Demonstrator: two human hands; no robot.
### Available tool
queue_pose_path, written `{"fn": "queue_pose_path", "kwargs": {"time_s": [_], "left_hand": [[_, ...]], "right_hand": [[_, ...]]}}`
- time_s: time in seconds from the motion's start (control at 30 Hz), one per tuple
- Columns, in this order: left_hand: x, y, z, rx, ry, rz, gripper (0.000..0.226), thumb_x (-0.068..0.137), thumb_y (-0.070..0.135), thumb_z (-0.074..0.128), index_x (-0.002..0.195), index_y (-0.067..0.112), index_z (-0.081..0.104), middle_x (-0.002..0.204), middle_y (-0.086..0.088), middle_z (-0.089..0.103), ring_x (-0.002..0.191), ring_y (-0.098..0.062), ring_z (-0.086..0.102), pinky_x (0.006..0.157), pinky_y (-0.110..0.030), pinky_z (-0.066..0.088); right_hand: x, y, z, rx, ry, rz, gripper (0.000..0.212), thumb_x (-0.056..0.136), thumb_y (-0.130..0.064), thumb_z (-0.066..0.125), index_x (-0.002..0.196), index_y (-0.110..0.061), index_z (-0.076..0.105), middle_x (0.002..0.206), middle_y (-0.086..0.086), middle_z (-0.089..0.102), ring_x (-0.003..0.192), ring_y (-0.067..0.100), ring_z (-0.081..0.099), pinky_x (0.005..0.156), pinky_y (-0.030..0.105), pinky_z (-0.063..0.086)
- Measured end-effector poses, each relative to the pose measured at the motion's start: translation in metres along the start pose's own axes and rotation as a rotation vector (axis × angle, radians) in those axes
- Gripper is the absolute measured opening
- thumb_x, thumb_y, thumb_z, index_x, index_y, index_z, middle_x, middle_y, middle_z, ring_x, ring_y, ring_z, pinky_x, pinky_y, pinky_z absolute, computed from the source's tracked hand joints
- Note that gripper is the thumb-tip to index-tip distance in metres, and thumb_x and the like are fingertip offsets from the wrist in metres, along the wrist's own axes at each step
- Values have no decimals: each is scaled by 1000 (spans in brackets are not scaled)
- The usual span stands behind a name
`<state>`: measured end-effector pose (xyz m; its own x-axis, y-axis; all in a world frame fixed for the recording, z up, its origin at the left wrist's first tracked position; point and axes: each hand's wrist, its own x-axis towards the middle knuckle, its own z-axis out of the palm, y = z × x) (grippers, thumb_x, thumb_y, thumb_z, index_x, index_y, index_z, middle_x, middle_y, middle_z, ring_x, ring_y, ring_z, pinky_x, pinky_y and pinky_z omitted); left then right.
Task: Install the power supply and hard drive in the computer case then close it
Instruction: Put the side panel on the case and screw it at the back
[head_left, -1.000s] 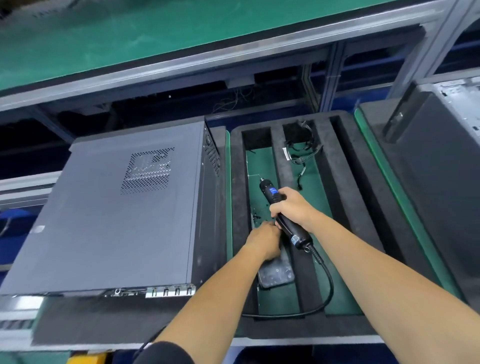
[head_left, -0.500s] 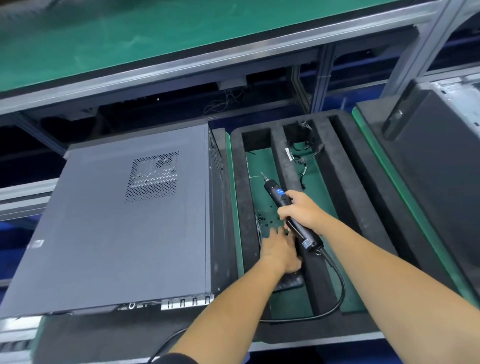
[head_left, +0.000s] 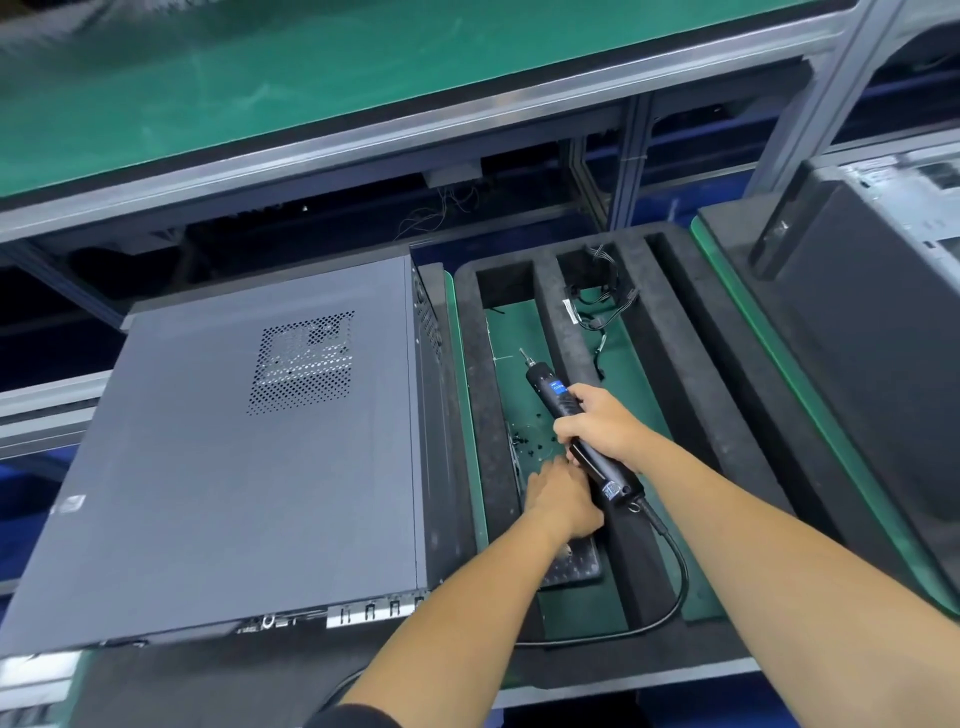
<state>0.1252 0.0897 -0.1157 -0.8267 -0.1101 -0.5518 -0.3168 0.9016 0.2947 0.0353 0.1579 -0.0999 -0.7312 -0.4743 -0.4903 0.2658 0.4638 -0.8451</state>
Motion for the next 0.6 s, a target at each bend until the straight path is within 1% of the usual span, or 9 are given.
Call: {"fn": "queue_pose_path", "kwargs": {"time_s": [0.1,0.17,0.2,0.23,0.3,0.37,0.47,0.53,0.6], "left_hand": [[-3,2,-10,-70,-64,-10,4,74,15,53,77,14,50,84,-4,54,82,-27,57,66,-30,44],[-3,4,-14,-19,-97,13,4,73,16,53,74,15,49,80,-3,53,85,-27,57,66,-31,43],[-2,3,-15,67,-101,39,12,74,19,54,85,13,55,91,-5,54,96,-28,54,74,-33,44],[-1,1,-15,207,-93,74,31,76,23,57,104,11,56,108,-8,53,109,-29,47,87,-37,42],[1,-4,-15,533,-80,128,58,79,32,61,132,12,47,135,-10,38,126,-29,31,108,-47,25],[1,-7,-17,800,-52,195,52,84,30,59,133,17,48,141,-8,37,130,-28,27,111,-50,14],[1,-12,-19,887,-101,269,32,90,16,55,122,15,56,125,-5,58,117,-24,50,98,-38,33],[-3,-12,-18,802,-156,260,30,89,7,56,118,9,57,117,-9,62,107,-27,59,83,-37,44],[-6,-10,-13,744,-166,246,31,89,1,53,119,5,56,117,-11,61,106,-30,59,78,-39,48]], "right_hand": [[0,0,-1,-17,0,-5,29,72,1,64,98,-5,52,77,13,57,61,27,56,62,38,50],[-1,0,-2,7,-4,-1,29,72,3,63,98,-4,51,76,13,57,57,27,57,58,36,51],[-2,0,-2,25,-8,0,29,73,3,63,97,-4,51,74,14,56,54,26,57,55,34,51],[-2,0,-3,36,-11,-3,28,73,4,62,97,-4,50,73,14,56,52,26,58,53,34,51],[-3,0,-3,44,-12,-10,26,73,4,62,94,-5,50,73,15,55,52,26,57,55,35,52],[-4,-1,-3,44,-13,-13,25,73,5,62,93,-5,50,73,15,56,52,26,57,55,34,52],[-7,-1,-3,36,-27,-12,26,76,5,61,97,-4,50,72,14,58,51,26,58,51,32,52],[-9,-1,-4,53,-34,-10,26,77,6,61,97,-5,50,72,13,57,49,24,58,49,31,51],[-10,0,-5,70,-36,-11,26,77,7,60,98,-5,49,72,14,57,48,24,57,50,31,51]]}}
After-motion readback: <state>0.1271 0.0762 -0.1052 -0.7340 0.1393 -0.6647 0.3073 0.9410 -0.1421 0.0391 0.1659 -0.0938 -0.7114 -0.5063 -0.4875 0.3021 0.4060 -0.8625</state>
